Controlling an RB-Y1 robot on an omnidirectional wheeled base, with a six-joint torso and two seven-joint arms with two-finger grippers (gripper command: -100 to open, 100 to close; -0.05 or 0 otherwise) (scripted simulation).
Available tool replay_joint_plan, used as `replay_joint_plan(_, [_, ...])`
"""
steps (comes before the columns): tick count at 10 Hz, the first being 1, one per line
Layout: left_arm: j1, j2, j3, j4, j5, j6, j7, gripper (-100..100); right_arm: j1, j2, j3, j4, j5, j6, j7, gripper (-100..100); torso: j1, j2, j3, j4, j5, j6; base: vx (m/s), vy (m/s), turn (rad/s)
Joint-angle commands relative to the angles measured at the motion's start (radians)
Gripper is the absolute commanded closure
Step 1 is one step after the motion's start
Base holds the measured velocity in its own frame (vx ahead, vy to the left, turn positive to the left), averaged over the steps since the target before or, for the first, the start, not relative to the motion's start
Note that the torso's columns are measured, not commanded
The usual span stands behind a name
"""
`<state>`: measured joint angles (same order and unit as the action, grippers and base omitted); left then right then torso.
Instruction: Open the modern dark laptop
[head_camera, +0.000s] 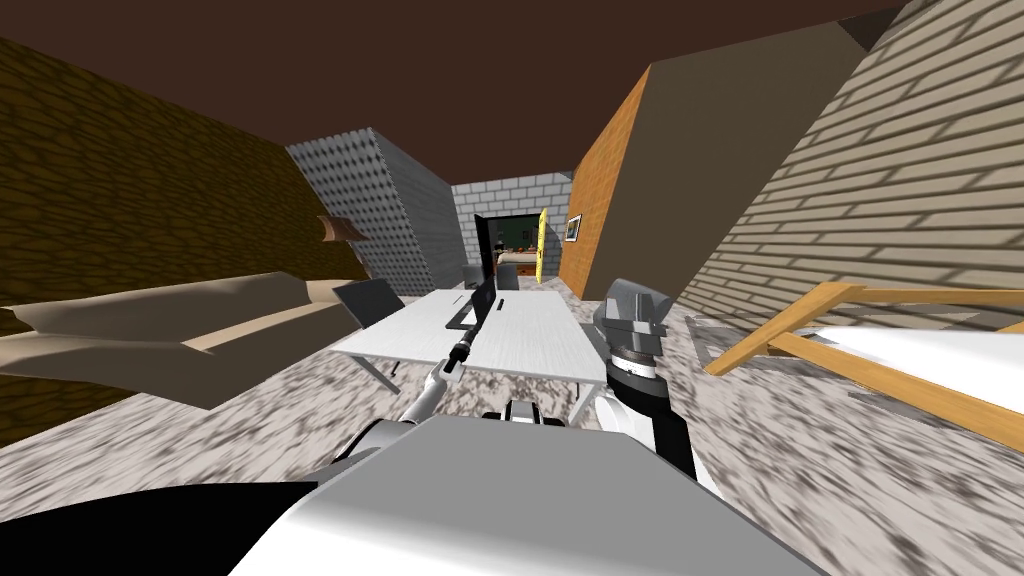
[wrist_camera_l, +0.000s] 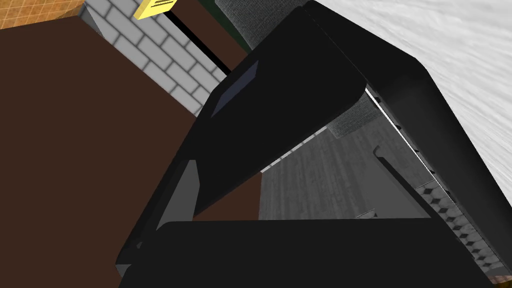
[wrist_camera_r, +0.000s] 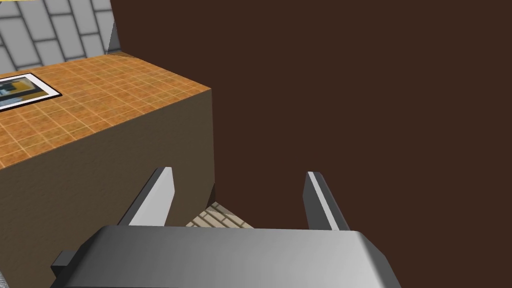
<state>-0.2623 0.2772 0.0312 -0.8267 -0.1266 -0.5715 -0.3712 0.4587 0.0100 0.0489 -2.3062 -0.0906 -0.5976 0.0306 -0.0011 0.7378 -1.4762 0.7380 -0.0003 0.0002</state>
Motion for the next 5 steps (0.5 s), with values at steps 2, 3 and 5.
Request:
replay_joint_plan(2, [-0.053, 0.030, 0.007, 0.103, -0.015, 0.003, -0.015, -100, 0.000, 0.000, 0.000, 0.000, 0.000, 0.000, 0.000, 0, 0.000, 0.000, 0.000, 0.000, 0.000, 0.000, 0.016, -0.082, -0.017])
replay_joint_plan(3, [-0.064, 0.038, 0.008, 0.124, -0.018, 0.002, -0.018, -100, 0.000, 0.000, 0.000, 0.000, 0.000, 0.000, 0.000, 0, 0.002, 0.000, 0.000, 0.000, 0.000, 0.000, 0.001, -0.042, -0.007])
replay_joint_plan(5, [-0.085, 0.055, 0.011, 0.162, -0.023, 0.000, -0.024, -100, 0.000, 0.000, 0.000, 0.000, 0.000, 0.000, 0.000, 0, 0.003, 0.001, 0.000, 0.000, 0.001, 0.000, -0.001, -0.034, -0.011])
